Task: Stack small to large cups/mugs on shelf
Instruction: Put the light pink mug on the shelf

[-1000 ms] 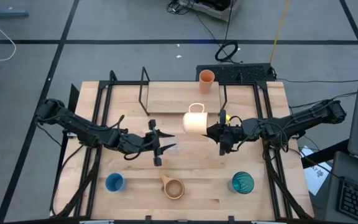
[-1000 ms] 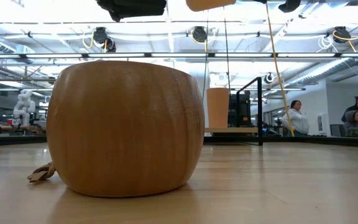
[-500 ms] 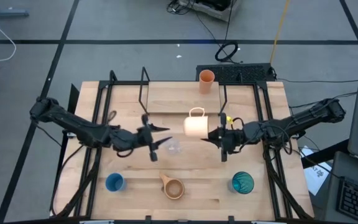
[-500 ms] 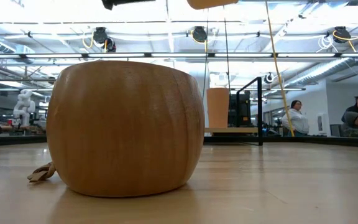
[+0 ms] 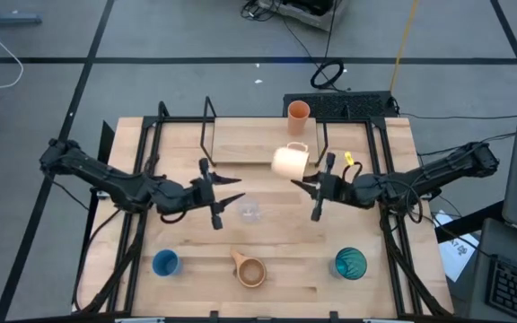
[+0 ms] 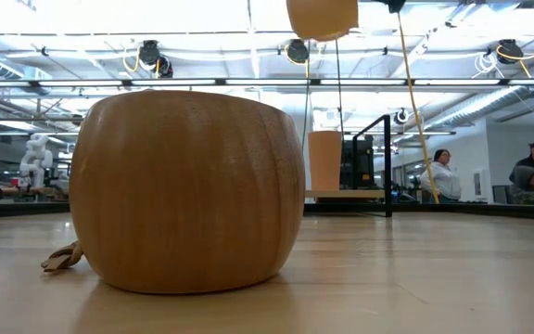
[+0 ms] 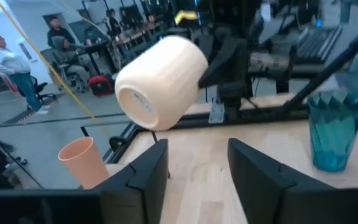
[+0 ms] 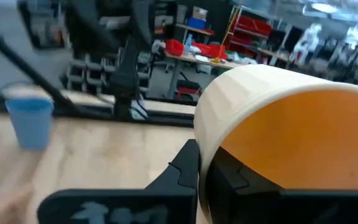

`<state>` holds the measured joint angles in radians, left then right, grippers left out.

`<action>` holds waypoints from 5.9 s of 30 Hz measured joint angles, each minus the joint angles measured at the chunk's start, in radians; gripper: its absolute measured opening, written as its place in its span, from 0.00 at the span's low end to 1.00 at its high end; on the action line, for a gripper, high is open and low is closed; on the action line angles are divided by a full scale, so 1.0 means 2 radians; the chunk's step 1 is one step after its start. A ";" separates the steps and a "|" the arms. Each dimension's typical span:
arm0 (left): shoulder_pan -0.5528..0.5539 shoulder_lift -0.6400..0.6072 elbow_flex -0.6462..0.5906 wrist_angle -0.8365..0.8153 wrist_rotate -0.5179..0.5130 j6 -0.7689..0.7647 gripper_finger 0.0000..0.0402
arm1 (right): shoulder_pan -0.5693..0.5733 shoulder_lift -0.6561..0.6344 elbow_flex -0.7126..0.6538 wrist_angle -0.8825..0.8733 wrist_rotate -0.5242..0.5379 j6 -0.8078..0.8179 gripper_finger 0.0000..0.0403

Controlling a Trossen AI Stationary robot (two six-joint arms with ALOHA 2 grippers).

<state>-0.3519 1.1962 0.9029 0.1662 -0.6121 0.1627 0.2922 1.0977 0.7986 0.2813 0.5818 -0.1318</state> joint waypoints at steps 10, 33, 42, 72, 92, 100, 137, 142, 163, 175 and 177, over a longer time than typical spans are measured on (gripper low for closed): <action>0.012 0.076 0.099 -0.138 0.039 0.014 0.66 | -0.006 0.032 0.000 -0.070 -0.044 0.160 0.00; 0.038 0.194 0.125 -0.105 0.067 -0.047 0.85 | -0.031 0.034 0.023 -0.196 -0.176 0.240 0.00; 0.035 0.252 0.125 -0.039 -0.061 0.000 0.97 | -0.067 0.034 0.023 -0.200 -0.178 0.332 0.00; 0.088 0.308 0.125 0.045 -0.026 0.109 1.00 | -0.097 0.034 0.023 -0.183 -0.220 0.344 0.01; 0.048 0.265 0.124 -0.023 -0.057 0.092 1.00 | -0.094 0.033 0.023 -0.161 -0.263 0.224 0.01; 0.061 0.199 0.124 -0.061 0.080 0.038 0.93 | -0.070 0.034 0.023 -0.200 -0.267 0.026 0.01; 0.241 0.178 0.125 -0.139 0.431 -0.096 0.38 | -0.044 0.095 0.023 -0.218 -0.171 -0.596 0.00; 0.241 0.178 0.125 -0.132 0.461 -0.085 0.23 | -0.044 0.095 0.023 -0.207 -0.171 -0.609 0.00; 0.250 0.151 0.125 -0.138 0.452 -0.075 0.10 | -0.033 0.079 0.023 -0.150 -0.116 -0.373 0.41; 0.255 0.044 0.126 -0.200 0.374 -0.052 0.02 | -0.015 0.018 0.023 -0.056 -0.049 -0.189 0.81; 0.255 0.021 0.125 -0.204 0.356 -0.051 0.02 | -0.015 0.007 0.023 -0.056 -0.049 -0.141 0.84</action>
<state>0.1578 1.2387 1.1534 -0.2417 0.0999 0.0602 0.2619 1.1120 0.8444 0.1695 0.4843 -0.4135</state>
